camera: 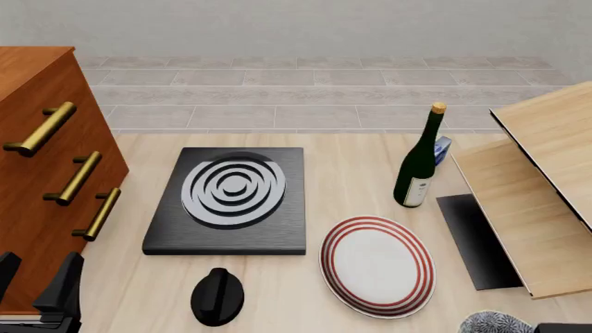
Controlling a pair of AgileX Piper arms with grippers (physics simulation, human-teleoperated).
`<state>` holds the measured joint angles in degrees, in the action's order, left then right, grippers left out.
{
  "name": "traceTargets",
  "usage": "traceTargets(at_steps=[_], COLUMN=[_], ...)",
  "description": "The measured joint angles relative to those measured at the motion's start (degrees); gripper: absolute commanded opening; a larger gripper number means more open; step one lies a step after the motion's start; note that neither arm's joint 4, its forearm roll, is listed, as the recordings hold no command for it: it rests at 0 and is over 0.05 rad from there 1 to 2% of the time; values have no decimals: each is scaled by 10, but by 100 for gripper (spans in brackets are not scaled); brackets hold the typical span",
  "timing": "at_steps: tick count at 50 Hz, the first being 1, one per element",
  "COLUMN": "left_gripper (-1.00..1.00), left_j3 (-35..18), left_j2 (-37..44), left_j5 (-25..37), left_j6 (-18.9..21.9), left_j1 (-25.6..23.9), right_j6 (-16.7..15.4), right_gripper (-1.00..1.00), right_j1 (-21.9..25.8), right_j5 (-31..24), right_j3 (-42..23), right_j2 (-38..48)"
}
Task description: Put the bowl on the stove.
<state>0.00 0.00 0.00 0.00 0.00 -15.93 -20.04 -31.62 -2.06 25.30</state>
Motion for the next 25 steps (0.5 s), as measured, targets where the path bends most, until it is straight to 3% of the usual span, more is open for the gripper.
traceTargets(at_steps=[25], left_gripper=[100], left_j3=[0], left_j2=[0], left_j5=[0], left_j6=[0], left_j1=[0], right_j6=[44], right_gripper=[-100], right_j1=[58], right_j5=[-119], right_j3=[-33], right_j2=[-101])
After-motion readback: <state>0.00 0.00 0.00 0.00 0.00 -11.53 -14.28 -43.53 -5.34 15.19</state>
